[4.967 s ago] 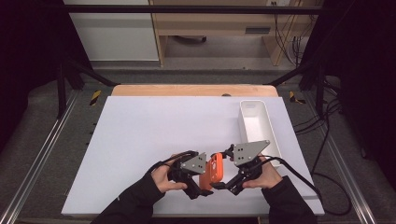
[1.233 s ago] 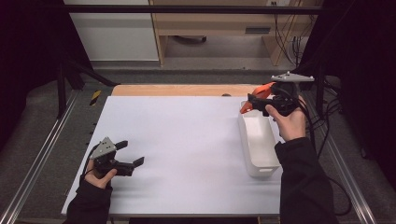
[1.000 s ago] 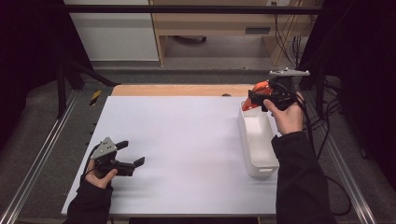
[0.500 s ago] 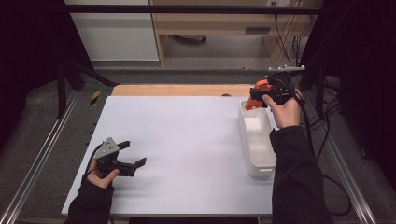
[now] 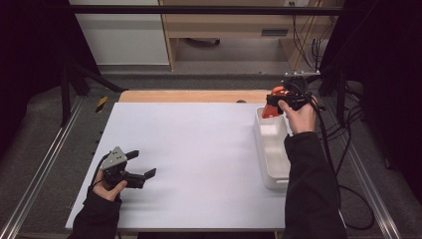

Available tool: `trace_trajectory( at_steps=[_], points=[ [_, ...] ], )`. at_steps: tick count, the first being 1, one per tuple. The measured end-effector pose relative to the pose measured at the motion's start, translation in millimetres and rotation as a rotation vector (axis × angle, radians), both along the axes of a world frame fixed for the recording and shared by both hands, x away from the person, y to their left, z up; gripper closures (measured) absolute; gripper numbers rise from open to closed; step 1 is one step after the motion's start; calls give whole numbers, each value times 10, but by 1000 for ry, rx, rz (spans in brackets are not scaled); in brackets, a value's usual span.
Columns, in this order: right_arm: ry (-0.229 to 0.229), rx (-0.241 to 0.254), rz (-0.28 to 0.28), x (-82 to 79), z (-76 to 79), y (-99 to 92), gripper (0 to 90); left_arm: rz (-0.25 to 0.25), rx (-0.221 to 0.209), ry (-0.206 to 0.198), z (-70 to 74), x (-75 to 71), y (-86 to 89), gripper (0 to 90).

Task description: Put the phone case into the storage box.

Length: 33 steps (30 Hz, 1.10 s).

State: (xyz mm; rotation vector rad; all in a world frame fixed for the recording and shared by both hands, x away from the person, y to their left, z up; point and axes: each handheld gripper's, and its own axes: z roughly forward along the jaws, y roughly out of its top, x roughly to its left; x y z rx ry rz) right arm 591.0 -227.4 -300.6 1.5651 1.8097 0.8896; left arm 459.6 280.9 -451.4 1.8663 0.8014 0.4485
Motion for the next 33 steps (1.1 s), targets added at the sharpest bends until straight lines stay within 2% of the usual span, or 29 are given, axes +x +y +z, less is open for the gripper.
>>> trace_trajectory(
  at_steps=[13,33],
  points=[
    [31,-13,-42,137,-182,44,157,-1,2,-3,-3,1,-6,10],
    [74,-12,-71,328,-402,97,156,-5,4,-5,-9,6,-9,10]
  ],
)
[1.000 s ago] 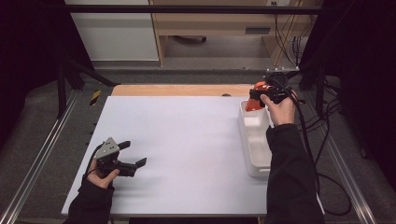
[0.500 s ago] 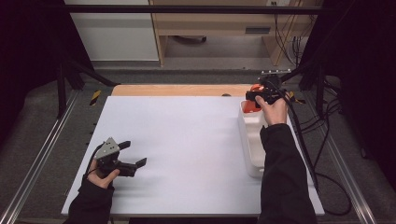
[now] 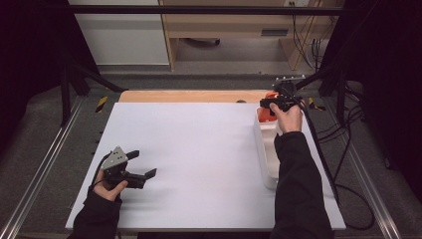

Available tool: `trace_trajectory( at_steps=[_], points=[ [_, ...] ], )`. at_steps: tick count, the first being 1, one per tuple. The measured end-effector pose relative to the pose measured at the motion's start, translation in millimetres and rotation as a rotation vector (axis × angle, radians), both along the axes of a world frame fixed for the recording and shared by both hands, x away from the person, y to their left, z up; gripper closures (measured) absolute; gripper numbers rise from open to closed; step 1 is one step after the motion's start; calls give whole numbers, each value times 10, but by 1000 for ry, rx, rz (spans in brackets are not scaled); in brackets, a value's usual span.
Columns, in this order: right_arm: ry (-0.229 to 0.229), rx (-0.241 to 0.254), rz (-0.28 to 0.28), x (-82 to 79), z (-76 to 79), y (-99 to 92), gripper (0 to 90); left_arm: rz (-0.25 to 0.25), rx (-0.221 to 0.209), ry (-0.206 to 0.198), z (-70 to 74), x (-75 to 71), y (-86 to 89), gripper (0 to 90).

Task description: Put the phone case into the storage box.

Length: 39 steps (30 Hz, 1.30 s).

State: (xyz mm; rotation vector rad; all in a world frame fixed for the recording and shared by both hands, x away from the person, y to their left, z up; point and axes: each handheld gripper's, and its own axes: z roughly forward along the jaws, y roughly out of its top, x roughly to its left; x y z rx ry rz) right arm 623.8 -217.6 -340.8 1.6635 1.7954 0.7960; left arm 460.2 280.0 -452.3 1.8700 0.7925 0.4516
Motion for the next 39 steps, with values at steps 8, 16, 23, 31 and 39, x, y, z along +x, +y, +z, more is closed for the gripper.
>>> trace_trajectory(
  at_steps=[8,16,23,31,39],
  points=[
    [25,2,-8,63,-102,4,156,-3,4,2,-6,3,-5,10],
    [42,5,-16,120,-173,14,156,-3,4,3,-7,5,-3,10],
    [48,4,-33,160,-253,-2,156,-4,10,4,-11,6,-10,10],
    [60,-10,-36,207,-339,32,156,-5,13,3,-13,8,-12,10],
    [67,-18,-40,233,-387,56,156,-4,16,4,-13,8,-11,10]
  ],
)
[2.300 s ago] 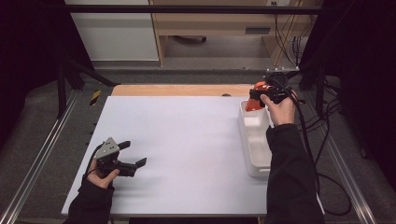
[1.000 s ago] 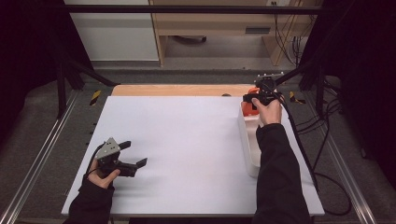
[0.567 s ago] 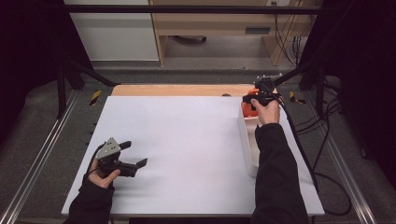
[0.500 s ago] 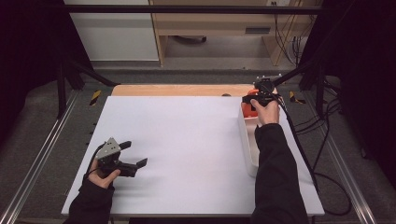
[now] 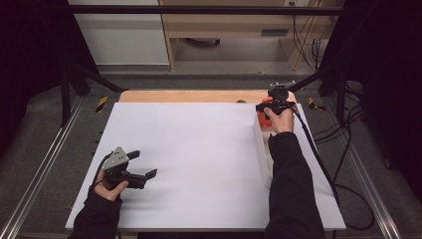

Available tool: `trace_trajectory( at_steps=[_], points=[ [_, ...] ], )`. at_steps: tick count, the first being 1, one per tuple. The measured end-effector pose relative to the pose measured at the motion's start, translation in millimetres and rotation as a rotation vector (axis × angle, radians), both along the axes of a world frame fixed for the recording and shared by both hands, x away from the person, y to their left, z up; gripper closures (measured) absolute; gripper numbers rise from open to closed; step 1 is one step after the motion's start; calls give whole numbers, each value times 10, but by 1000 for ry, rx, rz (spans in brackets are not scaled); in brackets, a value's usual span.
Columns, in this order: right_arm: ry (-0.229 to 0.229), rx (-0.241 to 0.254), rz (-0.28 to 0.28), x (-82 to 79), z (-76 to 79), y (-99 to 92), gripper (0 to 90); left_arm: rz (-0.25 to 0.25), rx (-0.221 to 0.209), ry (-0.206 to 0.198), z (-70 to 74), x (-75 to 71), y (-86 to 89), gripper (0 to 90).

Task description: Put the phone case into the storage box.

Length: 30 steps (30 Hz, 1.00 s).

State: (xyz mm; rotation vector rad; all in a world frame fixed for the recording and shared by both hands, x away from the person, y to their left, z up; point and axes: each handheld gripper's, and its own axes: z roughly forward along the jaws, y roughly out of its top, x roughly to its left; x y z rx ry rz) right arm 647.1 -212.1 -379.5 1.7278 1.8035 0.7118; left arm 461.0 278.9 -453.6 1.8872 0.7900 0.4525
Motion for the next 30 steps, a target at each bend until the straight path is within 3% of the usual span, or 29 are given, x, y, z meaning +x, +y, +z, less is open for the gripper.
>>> trace_trajectory(
  at_steps=[15,22,30],
  points=[
    [-5,-14,5,15,-49,21,152,0,2,0,-1,0,-2,10],
    [-11,17,-4,25,-39,15,143,-1,3,1,-5,2,-5,10],
    [-26,29,38,16,-3,-2,13,-2,2,-1,-7,2,-8,10]
  ],
)
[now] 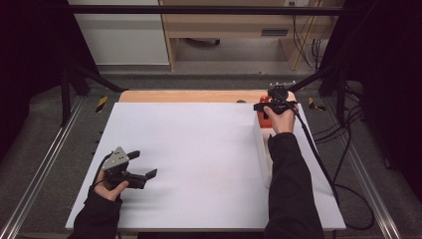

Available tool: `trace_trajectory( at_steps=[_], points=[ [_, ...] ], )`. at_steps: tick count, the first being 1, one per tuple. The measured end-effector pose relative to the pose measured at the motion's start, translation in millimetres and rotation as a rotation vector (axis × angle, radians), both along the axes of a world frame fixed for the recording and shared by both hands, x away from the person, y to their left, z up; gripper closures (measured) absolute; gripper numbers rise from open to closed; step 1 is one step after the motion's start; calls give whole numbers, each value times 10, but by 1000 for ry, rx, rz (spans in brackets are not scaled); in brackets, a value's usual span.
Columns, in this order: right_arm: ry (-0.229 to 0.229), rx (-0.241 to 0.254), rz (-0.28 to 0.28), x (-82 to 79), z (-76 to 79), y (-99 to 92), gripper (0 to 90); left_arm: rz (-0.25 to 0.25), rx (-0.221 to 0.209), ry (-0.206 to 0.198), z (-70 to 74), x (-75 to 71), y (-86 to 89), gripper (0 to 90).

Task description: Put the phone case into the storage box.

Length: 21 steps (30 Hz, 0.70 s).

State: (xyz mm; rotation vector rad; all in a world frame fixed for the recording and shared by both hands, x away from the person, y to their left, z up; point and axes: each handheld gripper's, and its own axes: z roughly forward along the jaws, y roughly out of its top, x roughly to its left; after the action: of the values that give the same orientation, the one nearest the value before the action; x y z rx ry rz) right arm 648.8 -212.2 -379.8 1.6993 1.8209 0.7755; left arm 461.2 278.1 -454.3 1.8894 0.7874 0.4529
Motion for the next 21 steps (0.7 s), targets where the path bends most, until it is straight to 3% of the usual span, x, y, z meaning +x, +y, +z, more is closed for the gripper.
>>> trace_trajectory(
  at_steps=[12,21],
  points=[
    [-57,4,15,-73,78,-22,5,0,-1,-1,1,-1,0,10],
    [-104,17,63,-263,180,-23,5,-1,3,-3,4,-8,-9,8]
  ],
)
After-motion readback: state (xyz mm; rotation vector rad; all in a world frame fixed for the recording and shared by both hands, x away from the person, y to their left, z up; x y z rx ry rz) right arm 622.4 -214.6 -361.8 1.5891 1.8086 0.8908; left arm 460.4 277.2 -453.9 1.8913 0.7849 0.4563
